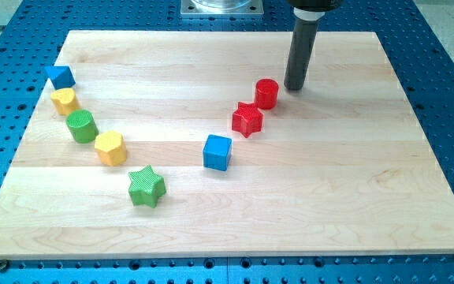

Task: Move the arm to the bottom right of the green star

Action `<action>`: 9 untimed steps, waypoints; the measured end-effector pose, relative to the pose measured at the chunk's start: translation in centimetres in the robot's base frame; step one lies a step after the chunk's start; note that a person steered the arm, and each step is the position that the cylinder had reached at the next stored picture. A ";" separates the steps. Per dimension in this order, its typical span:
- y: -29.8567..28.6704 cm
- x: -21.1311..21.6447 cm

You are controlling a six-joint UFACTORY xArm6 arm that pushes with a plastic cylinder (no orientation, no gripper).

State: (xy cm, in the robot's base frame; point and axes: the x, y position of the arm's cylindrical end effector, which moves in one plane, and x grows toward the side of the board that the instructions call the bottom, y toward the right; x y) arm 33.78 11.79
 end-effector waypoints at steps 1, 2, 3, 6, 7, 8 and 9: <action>0.0 0.0; 0.2 -0.1; 1.4 0.3; -10.8 17.5; -10.4 17.7; -10.5 17.6; -10.5 17.5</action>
State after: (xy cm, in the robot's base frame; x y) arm 51.24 1.24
